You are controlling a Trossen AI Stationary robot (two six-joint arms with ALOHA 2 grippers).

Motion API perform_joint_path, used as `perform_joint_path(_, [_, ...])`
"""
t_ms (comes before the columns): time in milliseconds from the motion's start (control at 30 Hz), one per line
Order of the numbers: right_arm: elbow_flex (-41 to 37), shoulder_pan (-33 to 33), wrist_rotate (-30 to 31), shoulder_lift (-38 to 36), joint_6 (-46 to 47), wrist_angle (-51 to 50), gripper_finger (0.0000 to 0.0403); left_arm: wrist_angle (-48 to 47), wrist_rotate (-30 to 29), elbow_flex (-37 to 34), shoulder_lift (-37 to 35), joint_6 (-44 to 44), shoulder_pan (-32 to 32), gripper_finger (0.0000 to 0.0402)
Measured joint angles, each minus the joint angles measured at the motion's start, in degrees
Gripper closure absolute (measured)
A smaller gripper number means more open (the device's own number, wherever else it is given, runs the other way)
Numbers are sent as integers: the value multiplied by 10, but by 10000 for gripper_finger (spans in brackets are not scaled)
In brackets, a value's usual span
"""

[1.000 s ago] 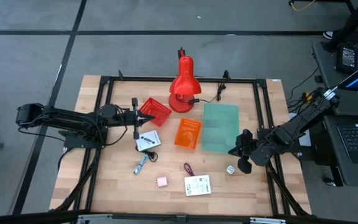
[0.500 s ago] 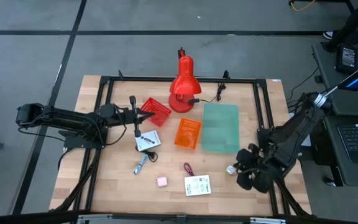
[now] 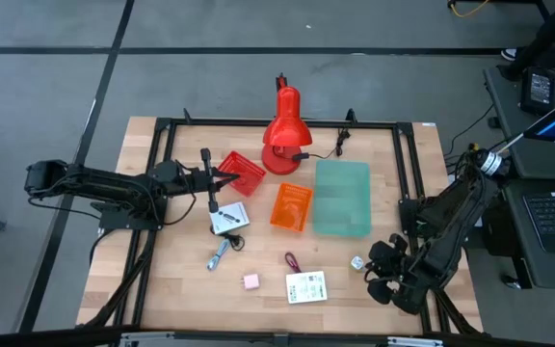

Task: Pick and place items into bin
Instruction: Put the green charger adapter into the orange bin

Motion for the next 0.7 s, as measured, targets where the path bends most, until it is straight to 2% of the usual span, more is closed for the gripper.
perform_joint_path(333, [0,-1,0,2,0,4,391,32,0,0,0,0,0,398])
perform_joint_path(433, [0,-1,0,2,0,4,364,32,0,0,0,0,0,398])
perform_joint_path(700, [0,-1,0,2,-1,3,262,32,0,0,0,0,0,398])
